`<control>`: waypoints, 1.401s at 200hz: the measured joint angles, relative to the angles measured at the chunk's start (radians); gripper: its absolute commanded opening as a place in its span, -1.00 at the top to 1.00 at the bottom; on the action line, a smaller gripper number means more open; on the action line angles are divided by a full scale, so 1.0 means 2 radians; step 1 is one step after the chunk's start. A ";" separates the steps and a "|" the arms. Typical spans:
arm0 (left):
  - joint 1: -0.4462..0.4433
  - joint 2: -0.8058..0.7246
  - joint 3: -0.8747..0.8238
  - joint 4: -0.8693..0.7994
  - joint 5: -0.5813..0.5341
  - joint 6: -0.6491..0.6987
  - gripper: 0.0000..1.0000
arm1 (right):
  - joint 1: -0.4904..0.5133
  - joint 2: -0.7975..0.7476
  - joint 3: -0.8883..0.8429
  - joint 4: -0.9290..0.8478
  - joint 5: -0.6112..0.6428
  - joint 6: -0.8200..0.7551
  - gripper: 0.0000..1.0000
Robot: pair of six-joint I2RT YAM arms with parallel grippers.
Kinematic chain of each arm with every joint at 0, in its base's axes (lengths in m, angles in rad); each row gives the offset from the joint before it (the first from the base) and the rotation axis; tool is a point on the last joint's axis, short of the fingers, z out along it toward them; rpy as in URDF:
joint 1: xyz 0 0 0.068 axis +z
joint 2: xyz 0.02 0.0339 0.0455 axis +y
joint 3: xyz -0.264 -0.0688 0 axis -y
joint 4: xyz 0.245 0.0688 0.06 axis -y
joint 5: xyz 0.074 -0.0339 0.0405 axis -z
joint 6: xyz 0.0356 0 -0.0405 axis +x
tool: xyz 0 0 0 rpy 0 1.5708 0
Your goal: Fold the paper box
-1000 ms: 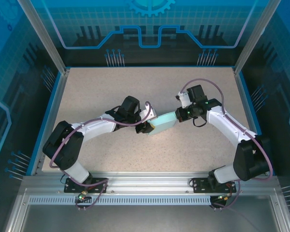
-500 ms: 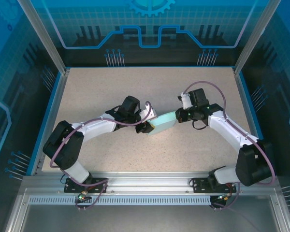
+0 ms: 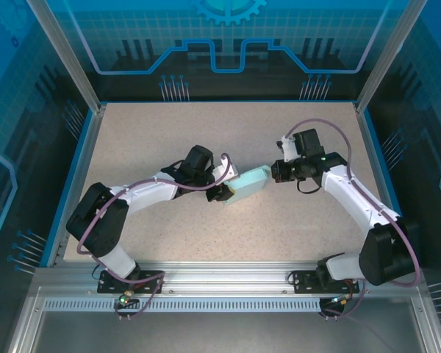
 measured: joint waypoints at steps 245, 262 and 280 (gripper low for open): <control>0.002 0.000 0.003 -0.001 -0.009 -0.007 0.51 | -0.016 0.118 0.023 0.076 -0.062 -0.332 0.53; 0.002 0.000 0.003 -0.001 -0.009 -0.007 0.51 | -0.016 0.122 0.023 0.075 -0.064 -0.332 0.54; 0.002 0.000 0.003 -0.001 -0.009 -0.007 0.51 | -0.016 0.122 0.024 0.075 -0.064 -0.333 0.47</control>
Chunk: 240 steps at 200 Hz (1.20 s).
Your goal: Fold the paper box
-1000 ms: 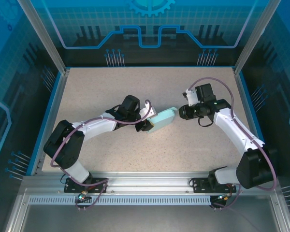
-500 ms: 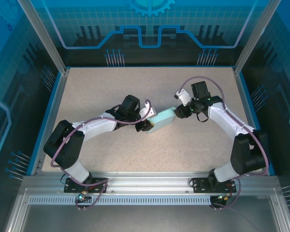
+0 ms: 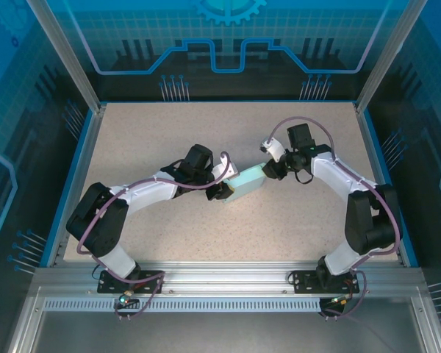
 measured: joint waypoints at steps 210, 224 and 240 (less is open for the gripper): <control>0.000 0.008 0.010 -0.003 -0.002 0.000 0.51 | 0.022 -0.001 0.037 -0.044 0.045 0.132 1.00; 0.000 0.008 0.010 -0.004 -0.002 -0.002 0.51 | 0.031 -0.001 0.038 -0.044 0.064 0.163 1.00; 0.000 0.008 0.010 -0.004 -0.002 -0.006 0.51 | 0.038 -0.001 0.038 -0.039 0.081 0.192 1.00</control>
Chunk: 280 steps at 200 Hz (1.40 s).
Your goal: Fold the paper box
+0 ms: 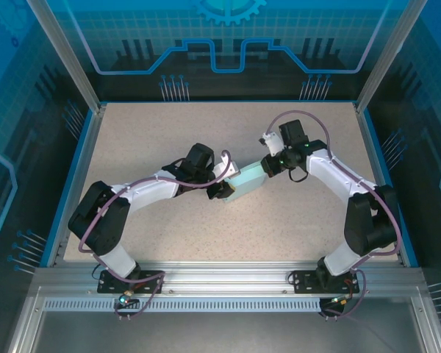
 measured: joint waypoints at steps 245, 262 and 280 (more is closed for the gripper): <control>-0.001 0.000 0.001 0.000 0.000 -0.006 0.52 | 0.018 -0.055 -0.093 0.099 0.053 -0.009 1.00; -0.002 0.000 0.001 0.000 0.000 -0.006 0.52 | 0.018 -0.057 -0.097 0.103 0.054 -0.013 1.00; -0.002 0.000 0.001 0.000 0.000 -0.006 0.52 | 0.019 -0.058 -0.099 0.107 0.054 -0.010 1.00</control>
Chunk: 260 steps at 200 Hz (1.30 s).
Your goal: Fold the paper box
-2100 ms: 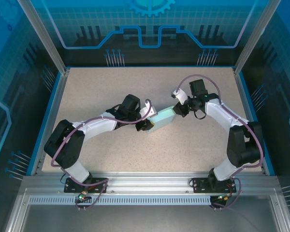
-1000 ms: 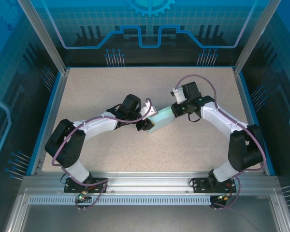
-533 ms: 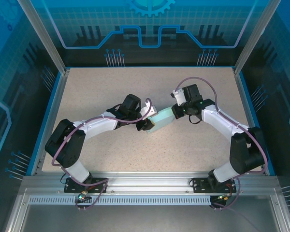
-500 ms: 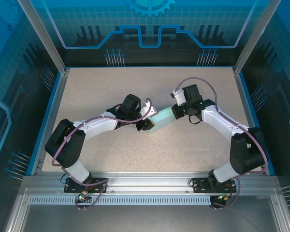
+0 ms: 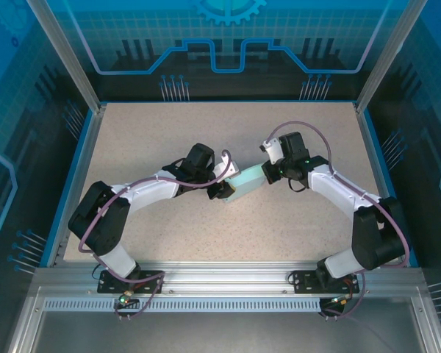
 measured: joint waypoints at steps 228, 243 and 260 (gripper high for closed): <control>-0.005 0.039 0.071 -0.072 0.012 0.039 0.40 | 0.011 -0.052 -0.058 0.030 0.054 0.157 1.00; -0.005 0.048 0.086 -0.085 0.012 0.046 0.39 | 0.011 -0.053 -0.058 0.028 0.062 0.154 1.00; -0.004 0.057 0.102 -0.101 0.012 0.054 0.38 | 0.011 -0.054 -0.058 0.027 0.069 0.149 1.00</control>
